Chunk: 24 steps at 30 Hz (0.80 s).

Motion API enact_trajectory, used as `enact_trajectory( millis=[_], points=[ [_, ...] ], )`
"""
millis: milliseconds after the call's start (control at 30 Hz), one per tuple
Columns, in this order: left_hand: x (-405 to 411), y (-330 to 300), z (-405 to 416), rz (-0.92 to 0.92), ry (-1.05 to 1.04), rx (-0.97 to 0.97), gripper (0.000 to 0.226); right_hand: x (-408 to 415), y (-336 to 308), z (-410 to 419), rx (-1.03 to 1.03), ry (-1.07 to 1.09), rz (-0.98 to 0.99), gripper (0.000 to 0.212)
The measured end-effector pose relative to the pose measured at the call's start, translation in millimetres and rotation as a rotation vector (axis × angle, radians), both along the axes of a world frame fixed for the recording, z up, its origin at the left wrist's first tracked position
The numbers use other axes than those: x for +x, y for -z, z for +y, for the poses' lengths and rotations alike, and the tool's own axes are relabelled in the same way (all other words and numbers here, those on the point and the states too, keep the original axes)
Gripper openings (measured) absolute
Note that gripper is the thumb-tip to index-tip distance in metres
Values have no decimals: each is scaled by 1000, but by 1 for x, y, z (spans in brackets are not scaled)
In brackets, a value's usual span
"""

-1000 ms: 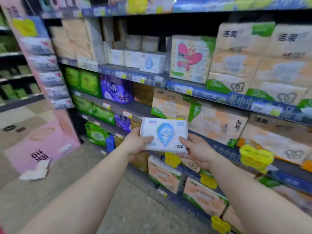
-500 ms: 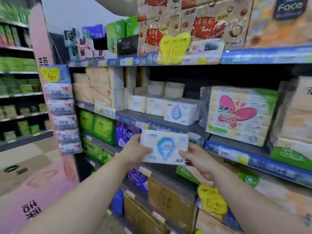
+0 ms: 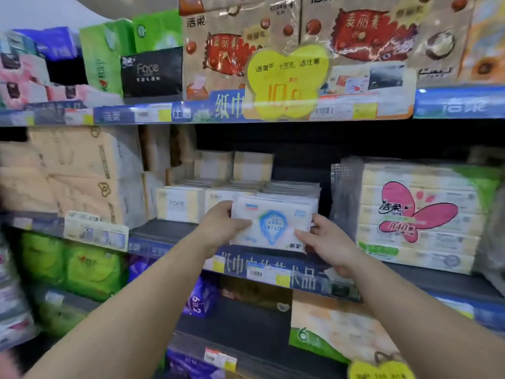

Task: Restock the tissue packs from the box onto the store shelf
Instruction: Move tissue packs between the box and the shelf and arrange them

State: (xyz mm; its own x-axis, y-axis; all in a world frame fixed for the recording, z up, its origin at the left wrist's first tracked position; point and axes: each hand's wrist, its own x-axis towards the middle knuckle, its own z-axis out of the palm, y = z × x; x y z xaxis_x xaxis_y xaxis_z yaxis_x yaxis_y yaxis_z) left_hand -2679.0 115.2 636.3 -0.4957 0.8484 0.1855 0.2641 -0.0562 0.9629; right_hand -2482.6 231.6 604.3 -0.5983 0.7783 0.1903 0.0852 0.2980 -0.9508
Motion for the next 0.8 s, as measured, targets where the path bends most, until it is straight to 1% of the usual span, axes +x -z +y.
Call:
enact_trajectory(
  millis=[100, 167, 233, 300, 367, 400, 467, 500, 533, 567, 633, 667, 733, 767, 800],
  points=[
    [-30, 7, 29, 34, 85, -5, 21, -16, 0, 10, -26, 90, 15, 22],
    [-45, 19, 45, 16, 155, -39, 25, -23, 5, 13, -65, 116, -40, 29],
    [-55, 32, 54, 15, 224, -103, 32, -26, 11, 12, -56, 127, -201, 38],
    [-64, 40, 61, 24, 258, -136, 36, -28, 10, 9, 24, 150, -401, 42],
    [-67, 40, 62, 19, 287, -141, 38, -31, 5, 5, 89, 187, -530, 45],
    [-68, 38, 62, 23, 291, -136, 44, -33, 3, 3, 86, 195, -542, 44],
    [-68, 29, 58, 76, 246, -108, 68, -31, -1, 4, 34, 179, -518, 36],
    [-68, 23, 57, 151, 200, -80, 82, -29, -3, 5, -5, 172, -474, 31],
    [-66, 15, 55, 267, 149, -41, 93, -27, -6, 5, -36, 175, -399, 27],
    [-62, 7, 53, 405, 98, 10, 99, -26, -12, 5, -55, 203, -299, 24],
    [-52, -12, 48, 651, 29, 129, 101, -27, -24, 6, -28, 305, -87, 18],
    [-47, -21, 48, 753, 23, 173, 100, -30, -31, 5, 17, 350, -36, 16],
    [-37, -35, 52, 954, 57, 184, 98, -40, -45, 2, 149, 364, -32, 15],
    [-33, -39, 56, 1053, 82, 138, 95, -46, -50, 0, 228, 330, -66, 15],
    [-28, -42, 58, 1141, 113, 65, 86, -52, -53, -1, 302, 285, -111, 15]
  ],
)
